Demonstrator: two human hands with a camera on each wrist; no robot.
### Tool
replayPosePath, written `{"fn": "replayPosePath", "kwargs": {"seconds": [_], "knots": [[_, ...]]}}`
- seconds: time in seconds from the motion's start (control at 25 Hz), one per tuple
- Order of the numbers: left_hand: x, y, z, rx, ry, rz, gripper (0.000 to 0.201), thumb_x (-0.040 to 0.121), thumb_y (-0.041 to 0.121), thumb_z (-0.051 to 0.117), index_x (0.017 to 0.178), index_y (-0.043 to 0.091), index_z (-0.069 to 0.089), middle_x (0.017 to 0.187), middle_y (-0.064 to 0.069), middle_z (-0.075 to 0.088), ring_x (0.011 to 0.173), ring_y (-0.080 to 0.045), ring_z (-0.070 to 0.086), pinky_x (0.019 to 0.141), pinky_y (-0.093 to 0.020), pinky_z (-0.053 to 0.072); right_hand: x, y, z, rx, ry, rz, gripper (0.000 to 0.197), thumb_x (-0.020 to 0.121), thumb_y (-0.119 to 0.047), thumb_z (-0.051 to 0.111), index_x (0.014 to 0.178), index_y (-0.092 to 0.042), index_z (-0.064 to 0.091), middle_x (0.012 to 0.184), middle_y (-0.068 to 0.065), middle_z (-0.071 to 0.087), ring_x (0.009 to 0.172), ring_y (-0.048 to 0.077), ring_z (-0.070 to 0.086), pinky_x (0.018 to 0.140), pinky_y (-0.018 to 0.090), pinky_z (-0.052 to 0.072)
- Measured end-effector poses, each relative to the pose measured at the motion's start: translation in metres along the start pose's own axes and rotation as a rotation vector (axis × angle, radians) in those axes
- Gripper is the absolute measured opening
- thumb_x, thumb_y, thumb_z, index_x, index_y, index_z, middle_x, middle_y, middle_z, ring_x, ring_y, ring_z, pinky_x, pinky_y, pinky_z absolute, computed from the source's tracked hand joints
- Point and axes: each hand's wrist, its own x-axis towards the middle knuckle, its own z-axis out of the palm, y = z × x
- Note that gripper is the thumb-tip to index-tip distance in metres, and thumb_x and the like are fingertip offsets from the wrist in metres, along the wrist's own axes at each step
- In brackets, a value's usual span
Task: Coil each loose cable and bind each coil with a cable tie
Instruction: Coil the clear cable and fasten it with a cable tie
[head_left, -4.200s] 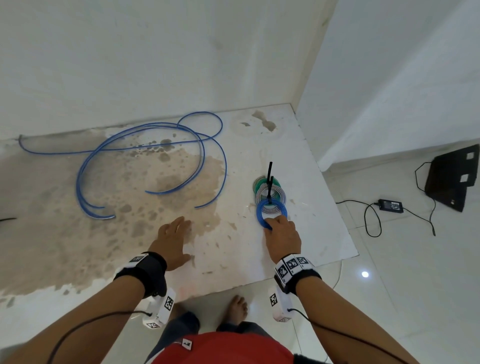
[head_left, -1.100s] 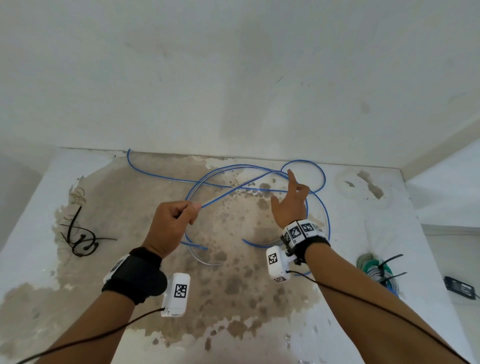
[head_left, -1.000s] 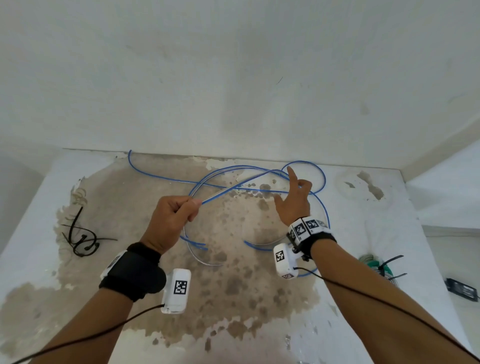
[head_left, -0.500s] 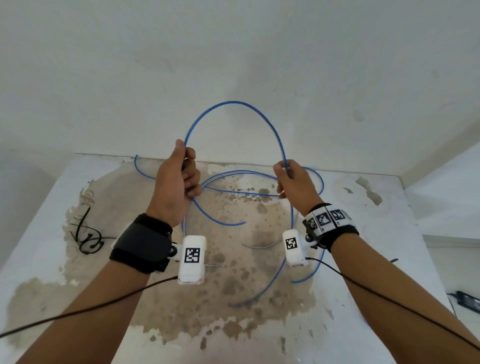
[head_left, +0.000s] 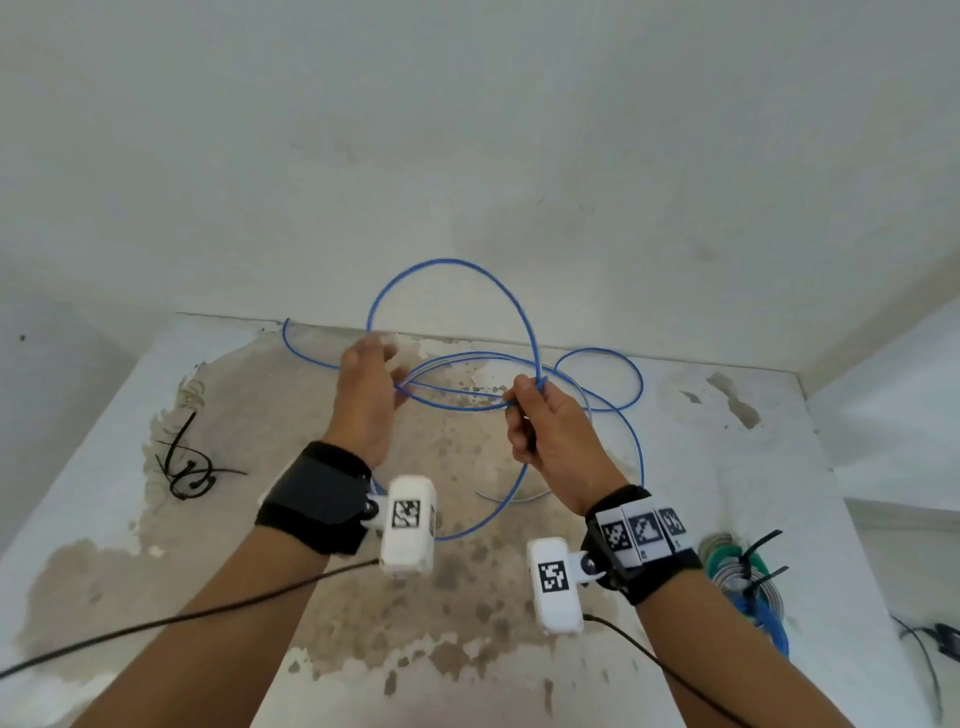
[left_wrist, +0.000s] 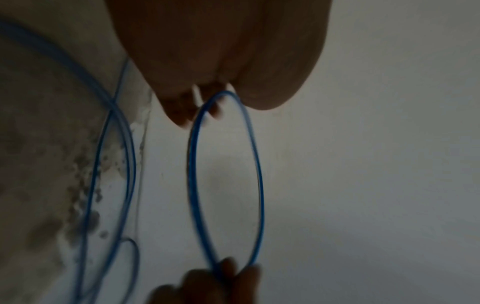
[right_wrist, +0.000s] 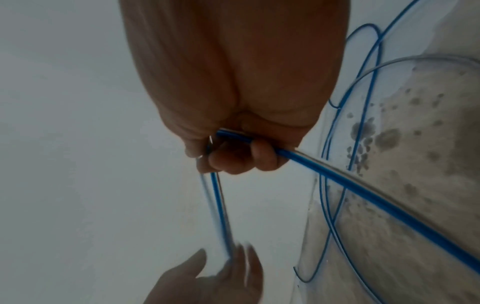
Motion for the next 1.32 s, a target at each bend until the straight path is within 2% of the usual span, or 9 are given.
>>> {"fn": "replayPosePath", "kwargs": {"seconds": [0.08, 0.16, 0.28, 0.44, 0.6, 0.76, 0.92, 1.12, 1.32], "knots": [[-0.019, -0.014, -0.002, 0.47, 0.12, 0.199, 0.071, 0.092, 0.038, 0.06, 0.15, 0.011, 0.028, 0.146, -0.011, 0.039, 0.129, -0.026, 0.046, 0.11, -0.041, 0.04, -0.006, -0.003, 0.001, -0.088, 0.027, -0.059, 0.028, 0.106, -0.033, 0.048, 0.093, -0.011, 0.058, 0.064, -0.002, 0.049, 0.052, 0.01, 0.039, 0.052, 0.025, 0.031], [-0.052, -0.021, 0.002, 0.661, -0.069, 0.504, 0.061, 0.093, 0.034, 0.06, 0.146, 0.011, 0.04, 0.145, -0.004, 0.045, 0.134, -0.019, 0.044, 0.116, -0.034, 0.032, -0.013, -0.003, 0.003, -0.146, 0.019, -0.107, 0.029, 0.107, -0.031, 0.049, 0.088, -0.011, 0.056, 0.06, 0.001, 0.045, 0.05, 0.012, 0.035, 0.05, 0.026, 0.029], [-0.087, -0.032, 0.005, 0.821, -0.545, 0.496, 0.031, 0.103, 0.027, 0.052, 0.133, 0.025, 0.058, 0.123, 0.01, 0.067, 0.112, -0.002, 0.062, 0.102, -0.023, 0.044, -0.022, 0.001, 0.011, -0.127, -0.046, -0.117, 0.03, 0.107, -0.03, 0.048, 0.082, -0.014, 0.052, 0.055, -0.003, 0.039, 0.048, 0.011, 0.032, 0.047, 0.023, 0.027], [-0.086, -0.047, -0.017, 0.903, -0.512, 0.49, 0.027, 0.107, 0.026, 0.042, 0.122, 0.033, 0.062, 0.075, 0.012, 0.062, 0.066, -0.007, 0.059, 0.072, -0.03, 0.052, -0.03, 0.011, 0.016, -0.296, 0.018, -0.077, 0.029, 0.106, -0.046, 0.042, 0.095, -0.022, 0.054, 0.061, -0.014, 0.047, 0.052, 0.004, 0.038, 0.051, 0.02, 0.031], [-0.086, -0.046, -0.023, 0.492, -0.433, 0.05, 0.029, 0.108, 0.013, 0.036, 0.118, 0.009, 0.063, 0.09, -0.002, 0.074, 0.076, -0.013, 0.071, 0.071, -0.023, 0.054, -0.031, 0.019, 0.019, -0.366, 0.088, -0.168, 0.022, 0.107, -0.04, 0.039, 0.102, -0.025, 0.055, 0.065, -0.014, 0.05, 0.053, 0.002, 0.04, 0.058, 0.026, 0.033], [-0.078, -0.027, -0.025, 0.053, -0.431, -0.204, 0.028, 0.105, 0.014, 0.039, 0.112, 0.008, 0.065, 0.09, -0.005, 0.072, 0.076, -0.016, 0.07, 0.069, -0.028, 0.056, -0.05, 0.028, 0.049, -0.535, -0.051, -0.317, 0.009, 0.107, -0.025, 0.046, 0.104, -0.03, 0.053, 0.072, -0.024, 0.062, 0.061, -0.001, 0.054, 0.063, 0.016, 0.041], [-0.059, -0.013, -0.046, -0.206, -0.403, -0.436, 0.034, 0.101, 0.013, 0.038, 0.113, 0.006, 0.069, 0.078, 0.0, 0.068, 0.067, -0.013, 0.066, 0.057, -0.025, 0.054, -0.063, 0.053, 0.078, -0.685, -0.076, -0.408, 0.006, 0.106, -0.023, 0.047, 0.105, -0.029, 0.05, 0.066, -0.014, 0.054, 0.054, 0.011, 0.046, 0.055, 0.031, 0.037], [-0.027, -0.009, -0.078, -0.33, -0.444, -0.598, 0.037, 0.099, 0.015, 0.032, 0.106, 0.009, 0.068, 0.058, 0.008, 0.043, 0.046, -0.007, 0.049, 0.071, -0.032, 0.05, -0.069, 0.085, 0.09, -0.915, -0.093, -0.429, 0.008, 0.107, -0.027, 0.045, 0.112, -0.03, 0.051, 0.057, -0.007, 0.042, 0.05, 0.015, 0.039, 0.051, 0.031, 0.028], [-0.011, 0.004, -0.091, -0.285, -0.529, -0.645, 0.031, 0.098, 0.019, 0.034, 0.085, 0.017, 0.063, 0.055, 0.01, 0.037, 0.04, -0.004, 0.039, 0.057, -0.025, 0.046, -0.083, 0.106, 0.085, -1.061, -0.131, -0.432, 0.02, 0.107, -0.03, 0.044, 0.119, -0.031, 0.06, 0.082, -0.016, 0.062, 0.071, 0.002, 0.054, 0.062, 0.018, 0.037]]}}
